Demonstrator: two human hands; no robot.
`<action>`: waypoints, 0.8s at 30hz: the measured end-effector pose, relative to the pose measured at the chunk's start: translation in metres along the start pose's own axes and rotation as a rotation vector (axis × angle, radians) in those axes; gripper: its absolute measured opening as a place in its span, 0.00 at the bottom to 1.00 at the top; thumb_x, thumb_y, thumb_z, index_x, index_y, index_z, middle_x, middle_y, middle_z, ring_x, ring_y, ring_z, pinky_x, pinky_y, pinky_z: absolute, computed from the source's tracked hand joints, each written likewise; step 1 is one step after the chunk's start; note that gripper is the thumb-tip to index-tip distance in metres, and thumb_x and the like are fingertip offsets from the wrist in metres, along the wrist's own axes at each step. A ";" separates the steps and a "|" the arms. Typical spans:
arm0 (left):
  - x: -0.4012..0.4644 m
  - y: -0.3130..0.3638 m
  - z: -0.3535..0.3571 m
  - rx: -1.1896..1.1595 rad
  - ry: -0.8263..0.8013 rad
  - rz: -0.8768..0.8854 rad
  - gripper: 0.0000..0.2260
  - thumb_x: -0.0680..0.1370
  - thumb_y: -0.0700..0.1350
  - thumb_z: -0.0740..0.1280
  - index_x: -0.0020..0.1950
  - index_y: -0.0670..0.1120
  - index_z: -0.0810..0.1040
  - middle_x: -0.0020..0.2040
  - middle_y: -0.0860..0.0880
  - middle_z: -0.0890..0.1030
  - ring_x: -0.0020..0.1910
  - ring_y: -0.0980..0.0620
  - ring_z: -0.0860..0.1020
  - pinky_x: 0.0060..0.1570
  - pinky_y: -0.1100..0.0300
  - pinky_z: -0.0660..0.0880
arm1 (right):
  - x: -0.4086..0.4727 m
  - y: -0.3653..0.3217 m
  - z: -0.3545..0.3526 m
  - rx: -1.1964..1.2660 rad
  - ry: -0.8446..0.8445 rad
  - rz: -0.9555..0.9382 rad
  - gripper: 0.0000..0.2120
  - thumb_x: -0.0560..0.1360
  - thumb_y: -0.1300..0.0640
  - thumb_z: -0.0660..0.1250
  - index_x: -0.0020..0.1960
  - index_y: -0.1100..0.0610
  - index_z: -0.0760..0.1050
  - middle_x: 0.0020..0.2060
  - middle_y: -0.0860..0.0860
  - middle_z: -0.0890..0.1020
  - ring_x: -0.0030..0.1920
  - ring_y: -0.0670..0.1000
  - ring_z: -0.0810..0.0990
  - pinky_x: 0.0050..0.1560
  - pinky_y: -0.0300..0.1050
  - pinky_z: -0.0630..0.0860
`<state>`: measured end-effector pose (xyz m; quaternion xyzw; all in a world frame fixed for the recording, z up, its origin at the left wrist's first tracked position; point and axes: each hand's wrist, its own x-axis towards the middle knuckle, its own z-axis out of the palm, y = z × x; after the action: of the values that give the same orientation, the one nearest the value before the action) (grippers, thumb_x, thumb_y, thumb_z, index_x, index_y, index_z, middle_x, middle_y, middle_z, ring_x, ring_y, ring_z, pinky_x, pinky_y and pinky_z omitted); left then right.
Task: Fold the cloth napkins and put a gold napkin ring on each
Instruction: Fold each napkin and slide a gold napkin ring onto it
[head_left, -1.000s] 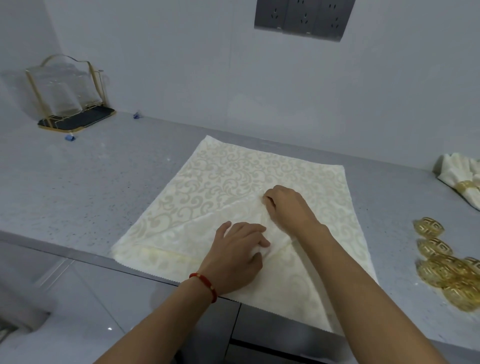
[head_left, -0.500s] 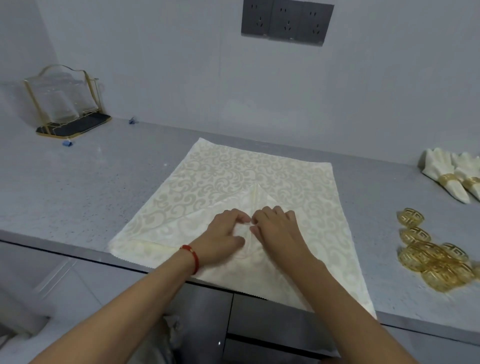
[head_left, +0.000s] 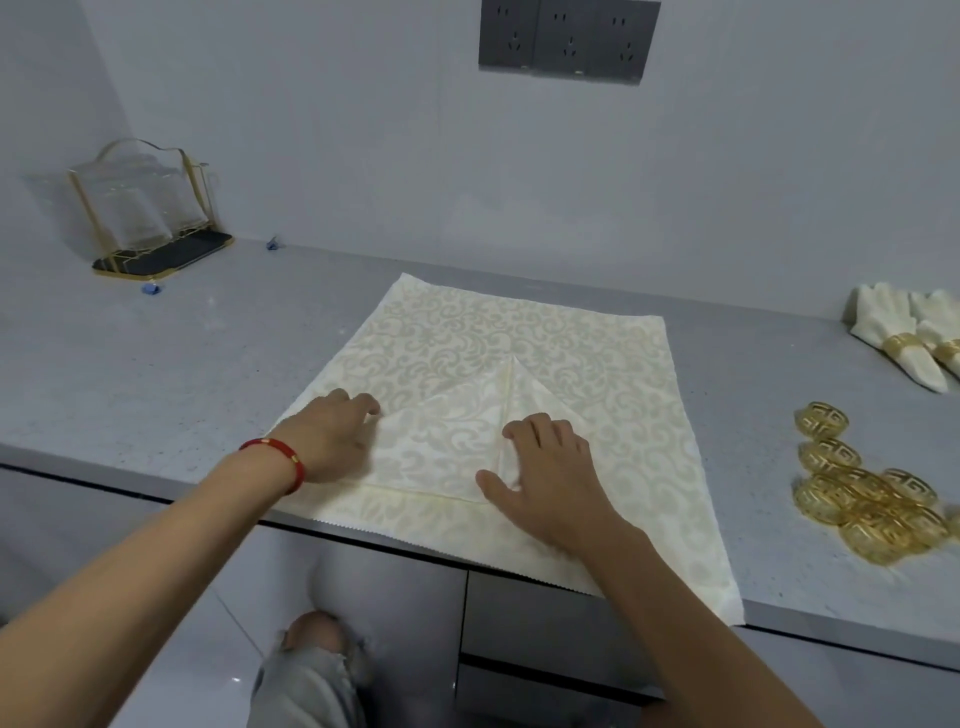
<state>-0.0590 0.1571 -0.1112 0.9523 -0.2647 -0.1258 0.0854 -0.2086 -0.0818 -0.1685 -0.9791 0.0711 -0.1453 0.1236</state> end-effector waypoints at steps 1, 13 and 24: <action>-0.002 -0.004 -0.004 0.023 -0.037 -0.022 0.23 0.80 0.46 0.63 0.75 0.55 0.63 0.56 0.50 0.73 0.54 0.47 0.76 0.58 0.49 0.75 | -0.001 0.000 0.000 0.015 0.003 0.004 0.30 0.76 0.32 0.59 0.70 0.50 0.69 0.63 0.45 0.70 0.63 0.50 0.67 0.67 0.47 0.64; 0.037 0.005 -0.071 -1.431 -0.361 0.005 0.24 0.64 0.46 0.80 0.55 0.43 0.76 0.43 0.43 0.81 0.32 0.50 0.77 0.31 0.61 0.78 | -0.005 0.001 -0.001 0.040 0.002 0.006 0.31 0.76 0.31 0.56 0.70 0.49 0.69 0.64 0.44 0.69 0.64 0.48 0.66 0.70 0.45 0.64; 0.102 0.099 -0.005 -0.672 0.246 -0.079 0.08 0.76 0.48 0.69 0.41 0.44 0.82 0.42 0.47 0.84 0.39 0.47 0.83 0.41 0.57 0.79 | -0.007 0.000 0.002 -0.006 0.051 -0.010 0.26 0.76 0.37 0.58 0.68 0.51 0.71 0.62 0.46 0.72 0.62 0.50 0.69 0.67 0.45 0.65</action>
<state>-0.0212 0.0206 -0.1037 0.8886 -0.1594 -0.0933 0.4199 -0.2150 -0.0798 -0.1722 -0.9757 0.0698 -0.1705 0.1183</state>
